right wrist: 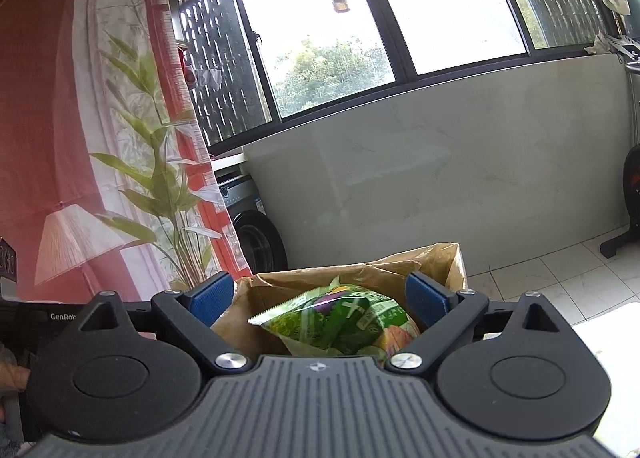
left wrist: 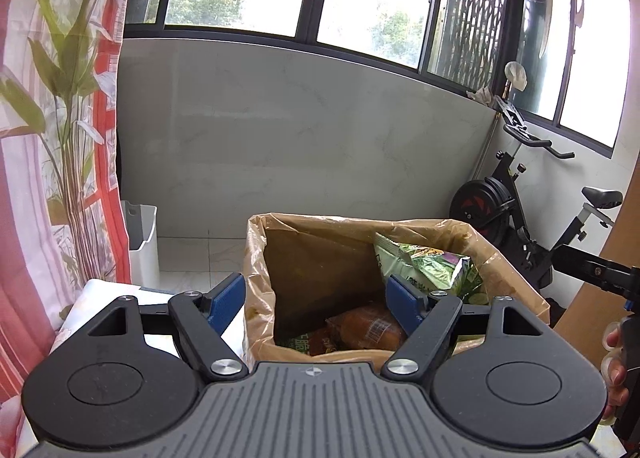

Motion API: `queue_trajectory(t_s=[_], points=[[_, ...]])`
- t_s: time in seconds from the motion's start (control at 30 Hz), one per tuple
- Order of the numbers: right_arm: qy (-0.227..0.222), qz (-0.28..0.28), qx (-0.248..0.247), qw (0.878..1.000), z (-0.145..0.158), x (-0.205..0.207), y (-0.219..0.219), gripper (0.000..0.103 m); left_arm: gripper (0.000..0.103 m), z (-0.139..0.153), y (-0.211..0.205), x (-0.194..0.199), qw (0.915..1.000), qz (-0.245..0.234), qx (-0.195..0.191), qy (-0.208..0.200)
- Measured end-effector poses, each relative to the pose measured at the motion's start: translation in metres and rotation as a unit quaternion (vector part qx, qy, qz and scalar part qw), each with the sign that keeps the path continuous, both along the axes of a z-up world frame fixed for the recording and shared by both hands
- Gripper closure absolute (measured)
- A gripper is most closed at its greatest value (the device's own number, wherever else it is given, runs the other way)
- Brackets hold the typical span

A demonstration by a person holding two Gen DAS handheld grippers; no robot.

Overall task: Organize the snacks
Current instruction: 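Move both open tools back down to the remaining snacks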

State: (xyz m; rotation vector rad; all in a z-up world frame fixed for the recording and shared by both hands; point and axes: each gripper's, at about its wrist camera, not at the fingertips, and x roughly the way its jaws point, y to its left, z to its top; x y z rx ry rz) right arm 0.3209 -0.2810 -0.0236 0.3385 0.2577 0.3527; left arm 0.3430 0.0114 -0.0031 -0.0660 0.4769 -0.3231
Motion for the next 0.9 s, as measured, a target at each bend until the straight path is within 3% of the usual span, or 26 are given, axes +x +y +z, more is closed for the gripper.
queue_trajectory(t_s=[0.3,0.57,0.7,0.9], points=[[0.005,0.0,-0.007,1.0,-0.022,-0.058,-0.026,0.008,0.024,-0.021,0.032,-0.044,0.9997,0.009,-0.017,0.017],[0.069,-0.013,-0.055,0.996,-0.071,-0.093,-0.035,0.01,0.024,-0.073,0.044,-0.082,0.9971,0.027,-0.036,0.061],[0.122,-0.011,-0.08,0.989,-0.102,-0.106,-0.03,0.023,0.025,-0.102,0.045,-0.094,0.9938,0.035,-0.035,0.099],[0.184,0.052,-0.085,0.978,-0.136,-0.126,-0.001,0.034,0.026,-0.126,0.044,-0.109,0.9904,0.049,-0.03,0.125]])
